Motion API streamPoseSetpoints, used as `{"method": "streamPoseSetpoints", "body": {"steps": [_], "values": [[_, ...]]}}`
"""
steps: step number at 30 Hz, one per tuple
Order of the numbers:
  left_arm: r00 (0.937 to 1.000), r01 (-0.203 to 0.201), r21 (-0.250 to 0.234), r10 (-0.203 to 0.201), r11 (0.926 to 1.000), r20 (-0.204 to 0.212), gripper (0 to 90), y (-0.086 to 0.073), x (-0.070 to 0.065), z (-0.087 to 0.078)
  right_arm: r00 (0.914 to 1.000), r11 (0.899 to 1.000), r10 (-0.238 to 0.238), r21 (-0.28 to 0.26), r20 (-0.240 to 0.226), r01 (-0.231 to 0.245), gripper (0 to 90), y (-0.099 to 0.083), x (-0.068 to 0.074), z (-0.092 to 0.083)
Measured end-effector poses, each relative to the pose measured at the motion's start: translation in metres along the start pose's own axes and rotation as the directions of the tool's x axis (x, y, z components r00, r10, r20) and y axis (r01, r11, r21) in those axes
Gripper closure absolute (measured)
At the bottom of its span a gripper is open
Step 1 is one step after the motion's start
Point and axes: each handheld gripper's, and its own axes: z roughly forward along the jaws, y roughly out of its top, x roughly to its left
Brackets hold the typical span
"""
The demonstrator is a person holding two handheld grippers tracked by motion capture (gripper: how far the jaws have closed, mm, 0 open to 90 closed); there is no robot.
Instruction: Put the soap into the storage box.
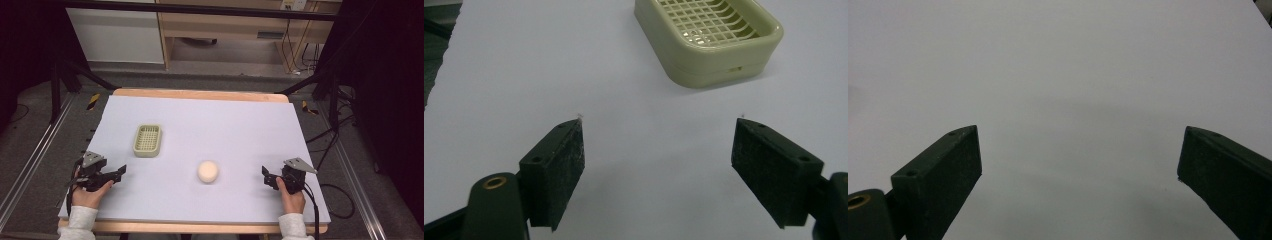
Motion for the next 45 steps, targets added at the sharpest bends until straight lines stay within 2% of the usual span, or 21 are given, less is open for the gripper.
{"method": "streamPoseSetpoints", "body": {"steps": [6, 8, 12, 20, 27, 28, 33, 34, 45], "values": [[0.9999, -0.004, -0.001, 0.004, 1.0, 0.015, 20.8, 0.002, -0.003, 0.0, 0.9985, 0.998, -0.055, 0.029, -0.001, 0.055, 4.3, 0.0, 0.004, 0.003], [0.9997, -0.004, 0.002, 0.004, 1.0, 0.025, 20.8, 0.002, -0.005, -0.001, 0.9982, 0.998, -0.06, 0.031, 0.004, 0.06, 4.3, 0.001, 0.005, 0.004], [0.999, -0.023, -0.004, 0.023, 0.9997, 0.039, 20.9, 0.005, -0.009, -0.003, 0.9986, 0.998, -0.053, 0.028, 0.002, 0.053, 4.3, 0.0, 0.004, 0.003], [0.9973, -0.033, -0.018, 0.035, 0.9993, 0.065, 21.1, 0.008, -0.017, -0.005, 0.9986, 0.998, -0.053, 0.028, 0.002, 0.053, 4.3, 0.0, 0.004, 0.003], [0.9964, -0.046, -0.022, 0.047, 0.9987, 0.07, 21.1, 0.01, -0.022, -0.006, 0.9985, 0.998, -0.054, 0.026, 0.001, 0.054, 4.4, 0.0, 0.004, 0.003], [0.9955, -0.058, -0.02, 0.06, 0.9981, 0.073, 21.1, 0.01, -0.023, -0.006, 0.9986, 0.998, -0.053, 0.026, 0.001, 0.053, 4.3, 0.0, 0.004, 0.003], [0.9947, -0.058, -0.022, 0.06, 0.9981, 0.084, 21.1, 0.01, -0.028, -0.005, 0.9985, 0.998, -0.055, 0.027, -0.003, 0.055, 4.3, 0.0, 0.004, 0.003], [0.9937, -0.072, -0.018, 0.073, 0.9973, 0.085, 21.1, 0.011, -0.03, -0.005, 0.9986, 0.998, -0.053, 0.028, -0.005, 0.053, 4.3, 0.0, 0.004, 0.003], [0.9902, -0.086, -0.024, 0.088, 0.996, 0.108, 21.1, 0.013, -0.039, -0.004, 0.9987, 0.998, -0.05, 0.029, -0.008, 0.05, 4.3, 0.0, 0.004, 0.003]]}}
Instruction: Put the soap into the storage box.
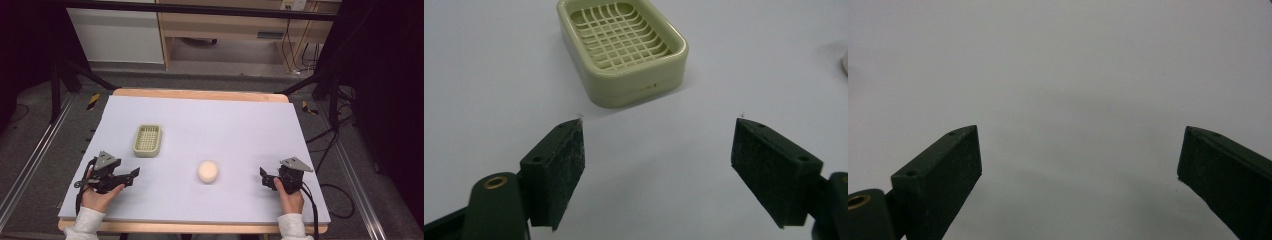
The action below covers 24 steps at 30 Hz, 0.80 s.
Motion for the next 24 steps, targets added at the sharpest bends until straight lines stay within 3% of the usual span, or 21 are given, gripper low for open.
{"method": "streamPoseSetpoints", "body": {"steps": [24], "values": [[0.9988, -0.042, 0.009, 0.041, 0.9991, 0.027, 20.9, 0.004, -0.017, 0.006, 0.9999, 1.0, 0.008, 0.0, -0.008, -0.008, 4.3, 0.0, -0.001, 0.0]]}}
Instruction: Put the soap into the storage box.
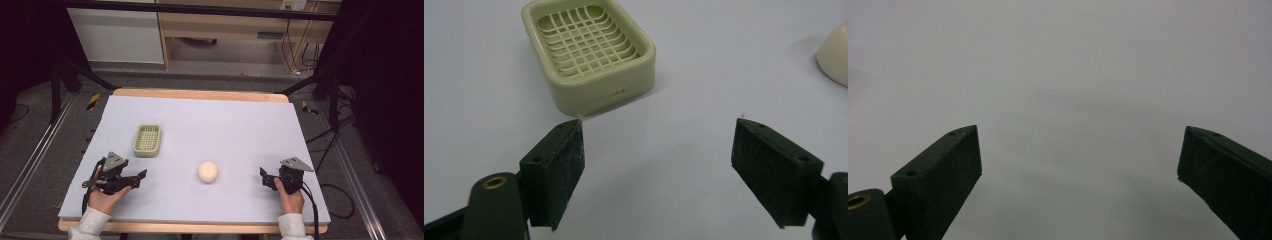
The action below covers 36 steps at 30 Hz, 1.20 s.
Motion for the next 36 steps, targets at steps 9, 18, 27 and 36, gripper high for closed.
{"method": "streamPoseSetpoints", "body": {"steps": [9, 18, 27, 36], "values": [[1.0, -0.005, 0.001, 0.005, 1.0, 0.003, 20.7, 0.001, -0.003, 0.001, 1.0, 1.0, 0.003, 0.0, -0.001, -0.003, 4.3, 0.0, 0.0, 0.0], [0.9997, -0.016, -0.002, 0.016, 0.9999, 0.016, 20.2, 0.005, -0.008, 0.004, 1.0, 1.0, 0.004, -0.002, -0.003, -0.004, 4.3, 0.0, 0.0, 0.0], [0.9994, -0.022, -0.005, 0.023, 0.9997, 0.024, 18.7, 0.008, -0.013, 0.006, 1.0, 1.0, 0.006, -0.001, -0.005, -0.006, 4.3, 0.0, -0.001, 0.0], [0.9987, -0.037, -0.009, 0.037, 0.9993, 0.034, 17.3, 0.013, -0.018, 0.009, 1.0, 1.0, 0.002, -0.003, -0.001, -0.002, 4.3, 0.0, -0.001, 0.0]]}}
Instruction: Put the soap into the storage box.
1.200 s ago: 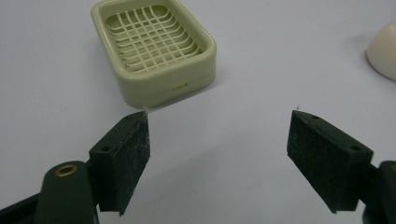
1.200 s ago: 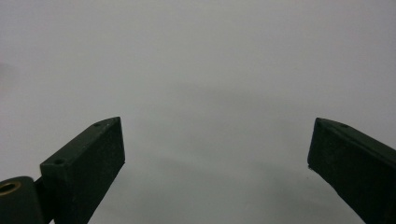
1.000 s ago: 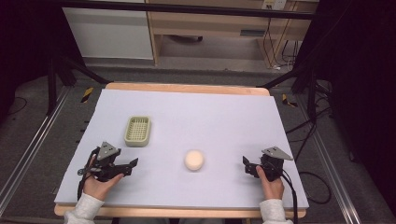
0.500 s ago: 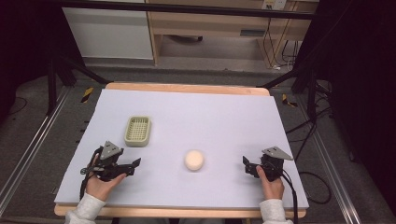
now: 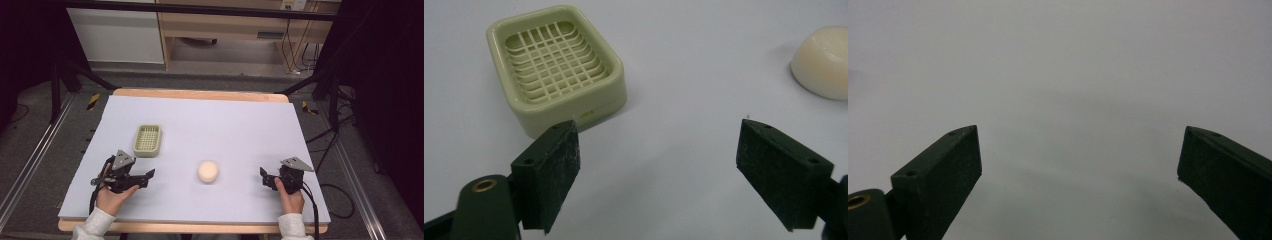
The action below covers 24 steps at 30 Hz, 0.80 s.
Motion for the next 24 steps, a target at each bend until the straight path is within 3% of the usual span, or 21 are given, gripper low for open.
{"method": "streamPoseSetpoints", "body": {"steps": [24], "values": [[0.9955, -0.056, -0.005, 0.056, 0.9984, 0.076, 18.0, 0.026, -0.03, 0.015, 0.9997, 1.0, 0.023, 0.009, -0.008, -0.023, 4.3, 0.0, -0.001, 0.0]]}}
